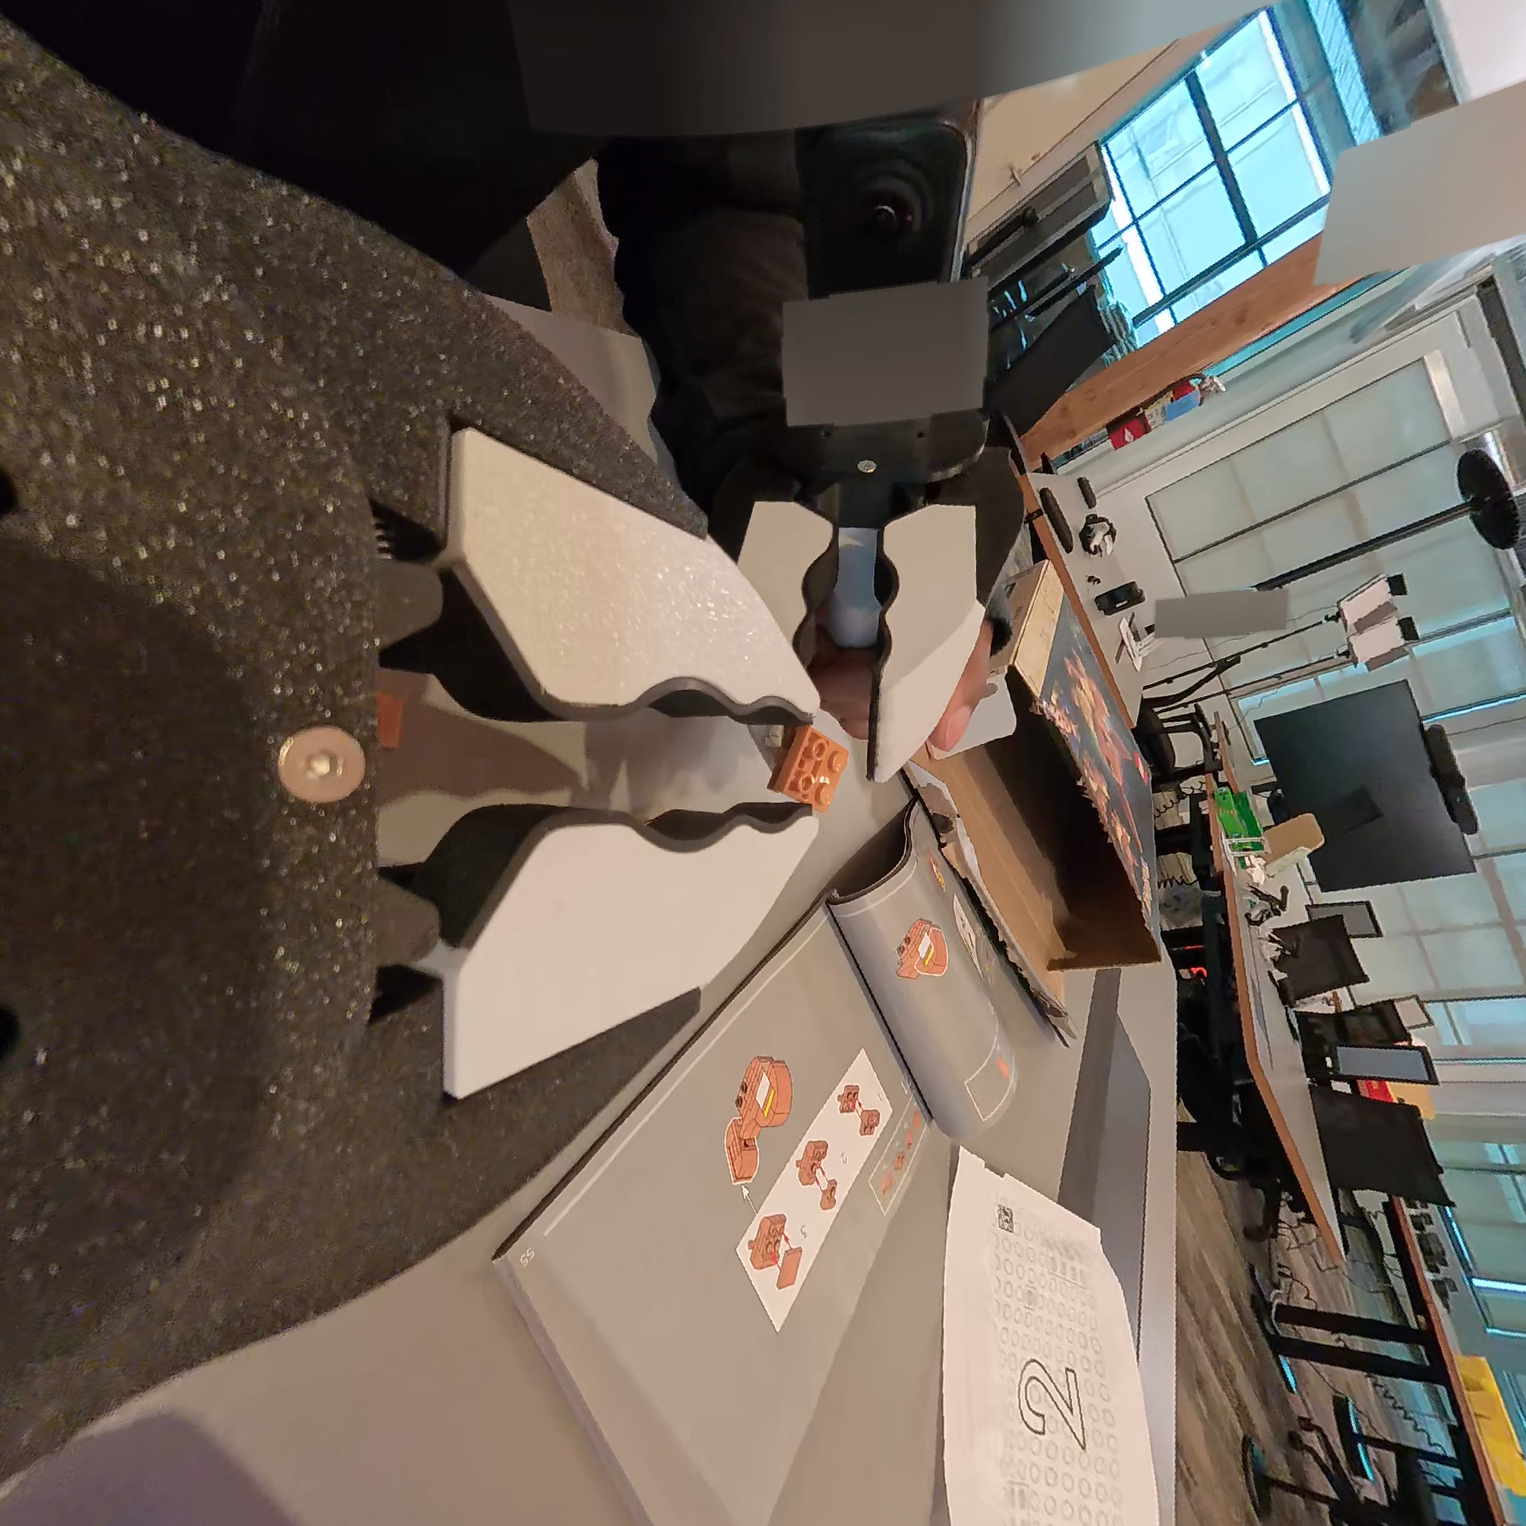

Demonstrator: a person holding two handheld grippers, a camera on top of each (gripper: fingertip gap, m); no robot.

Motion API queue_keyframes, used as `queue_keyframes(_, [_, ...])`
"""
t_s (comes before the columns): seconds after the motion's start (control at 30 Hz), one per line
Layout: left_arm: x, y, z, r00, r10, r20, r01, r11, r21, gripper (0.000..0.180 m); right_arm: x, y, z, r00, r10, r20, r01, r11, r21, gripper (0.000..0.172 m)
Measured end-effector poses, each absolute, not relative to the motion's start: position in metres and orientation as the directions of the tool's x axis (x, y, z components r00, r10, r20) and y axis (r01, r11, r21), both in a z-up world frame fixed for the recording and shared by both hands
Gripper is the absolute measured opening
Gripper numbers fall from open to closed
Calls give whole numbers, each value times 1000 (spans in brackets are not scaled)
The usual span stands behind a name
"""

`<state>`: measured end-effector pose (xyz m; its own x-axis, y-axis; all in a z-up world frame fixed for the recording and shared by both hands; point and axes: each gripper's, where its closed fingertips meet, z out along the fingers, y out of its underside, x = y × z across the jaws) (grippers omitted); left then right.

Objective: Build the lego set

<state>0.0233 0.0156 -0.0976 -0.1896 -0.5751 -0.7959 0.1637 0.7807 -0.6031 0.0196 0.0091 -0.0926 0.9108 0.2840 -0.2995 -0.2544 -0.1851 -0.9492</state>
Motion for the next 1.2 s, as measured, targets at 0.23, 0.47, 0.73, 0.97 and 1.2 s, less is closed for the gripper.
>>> queue_keyframes(0.23, [26, 12, -100, -163, -545, -822, 154, 809, -567, 20, 18, 10, -95, 914, 278, -295, -248, -193, -949, 17])
queue_keyframes(0.47, [26, 11, -101, -166, -542, -824, 158, 810, -565, 17, 17, 10, -97, 916, 277, -291, -240, -202, -949, 17])
queue_keyframes(0.73, [24, 10, -100, -166, -531, -831, 167, 816, -554, 7, 13, 10, -98, 912, 302, -278, -219, -213, -952, 17])
queue_keyframes(0.97, [22, 11, -100, -167, -503, -848, 163, 834, -526, 5, 12, 9, -98, 908, 311, -279, -218, -218, -951, 17])
queue_keyframes(1.2, [23, 12, -102, -176, -490, -854, 148, 844, -515, 5, 13, 10, -100, 910, 309, -277, -213, -226, -951, 17])
